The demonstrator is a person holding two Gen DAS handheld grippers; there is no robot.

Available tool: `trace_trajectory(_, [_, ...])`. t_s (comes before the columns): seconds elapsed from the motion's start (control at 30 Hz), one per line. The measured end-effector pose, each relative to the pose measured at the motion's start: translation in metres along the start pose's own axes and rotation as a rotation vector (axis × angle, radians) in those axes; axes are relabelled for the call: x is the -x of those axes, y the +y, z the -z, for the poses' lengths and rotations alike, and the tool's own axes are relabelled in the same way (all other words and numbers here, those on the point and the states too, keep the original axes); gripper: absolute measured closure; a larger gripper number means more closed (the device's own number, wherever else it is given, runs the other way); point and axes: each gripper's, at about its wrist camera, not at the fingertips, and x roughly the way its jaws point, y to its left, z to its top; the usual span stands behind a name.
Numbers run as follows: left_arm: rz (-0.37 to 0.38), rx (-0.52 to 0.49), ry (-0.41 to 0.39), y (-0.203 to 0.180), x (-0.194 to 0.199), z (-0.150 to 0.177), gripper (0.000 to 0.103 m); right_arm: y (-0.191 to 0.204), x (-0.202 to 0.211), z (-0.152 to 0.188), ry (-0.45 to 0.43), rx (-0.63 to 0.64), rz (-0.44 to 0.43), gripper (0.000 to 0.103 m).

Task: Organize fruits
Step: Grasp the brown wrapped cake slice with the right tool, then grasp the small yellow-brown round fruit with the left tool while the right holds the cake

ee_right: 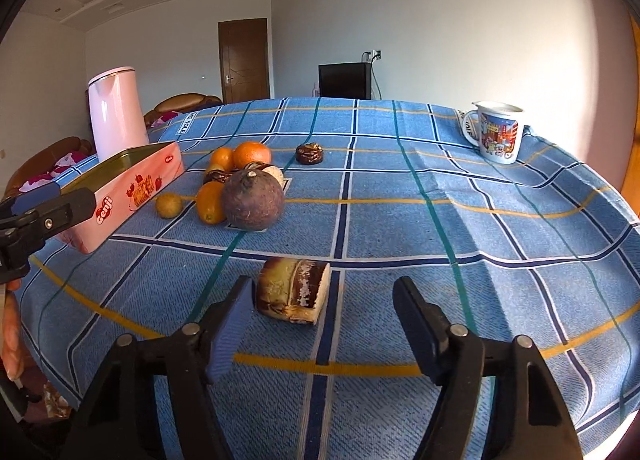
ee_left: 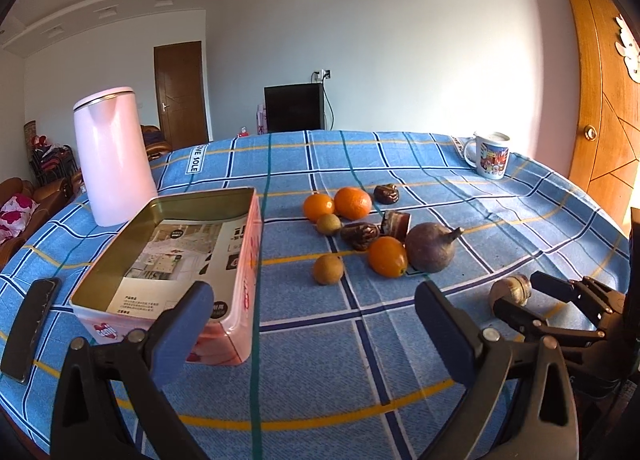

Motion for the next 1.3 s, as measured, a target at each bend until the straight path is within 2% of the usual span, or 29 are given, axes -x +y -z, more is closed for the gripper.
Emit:
trace_trajectory(0.07, [0.017, -0.004, 0.022, -0.002, -0.007, 0.000, 0.008, 0.003, -0.004, 0.002, 0.011, 0.016, -0.025, 0.054])
trace_trajectory(0.1, [0.022, -0.005, 0.034, -0.003, -0.011, 0.000, 0.015, 0.004, -0.005, 0.002, 0.017, 0.024, -0.042, 0.067])
trace_trajectory(0.13, [0.032, -0.010, 0.047, -0.005, -0.014, -0.001, 0.026, 0.006, -0.005, 0.003, 0.015, 0.034, -0.048, 0.068])
trace_trajectory(0.2, [0.044, -0.018, 0.064, -0.008, -0.021, -0.004, 0.037, 0.007, -0.003, 0.002, 0.003, 0.042, -0.066, 0.068])
trace_trajectory(0.3, [0.043, -0.027, 0.086, -0.013, -0.033, -0.011, 0.043, 0.008, 0.000, -0.003, -0.024, 0.049, -0.075, 0.071])
trace_trajectory(0.47, [0.046, -0.024, 0.154, -0.015, -0.059, -0.019, 0.048, 0.009, -0.001, -0.014, -0.041, 0.058, -0.077, 0.071])
trace_trajectory(0.67, [0.058, -0.042, 0.223, -0.022, -0.079, -0.022, 0.055, 0.006, -0.012, -0.017, -0.016, 0.056, -0.089, 0.072])
trace_trajectory(0.73, [0.056, -0.050, 0.235, -0.024, -0.083, -0.023, 0.066, 0.004, -0.015, -0.015, -0.008, 0.043, -0.096, 0.072])
trace_trajectory(0.9, [0.011, -0.048, 0.274, -0.019, -0.097, -0.024, 0.067, 0.001, -0.016, -0.015, -0.018, 0.033, -0.105, 0.072])
trace_trajectory(1.0, [-0.001, -0.101, 0.275, -0.025, -0.099, -0.026, 0.067, 0.001, -0.016, -0.015, -0.020, 0.037, -0.107, 0.072])
trace_trajectory(1.13, [0.034, -0.042, 0.351, -0.018, -0.117, -0.028, 0.068, 0.003, -0.017, -0.014, -0.019, 0.049, -0.101, 0.072])
trace_trajectory(1.2, [0.036, -0.012, 0.354, -0.013, -0.118, -0.030, 0.073, 0.004, -0.017, -0.014, -0.022, 0.058, -0.094, 0.072])
trace_trajectory(1.3, [0.055, -0.009, 0.344, -0.013, -0.115, -0.028, 0.073, 0.005, -0.015, -0.013, -0.029, 0.063, -0.095, 0.072])
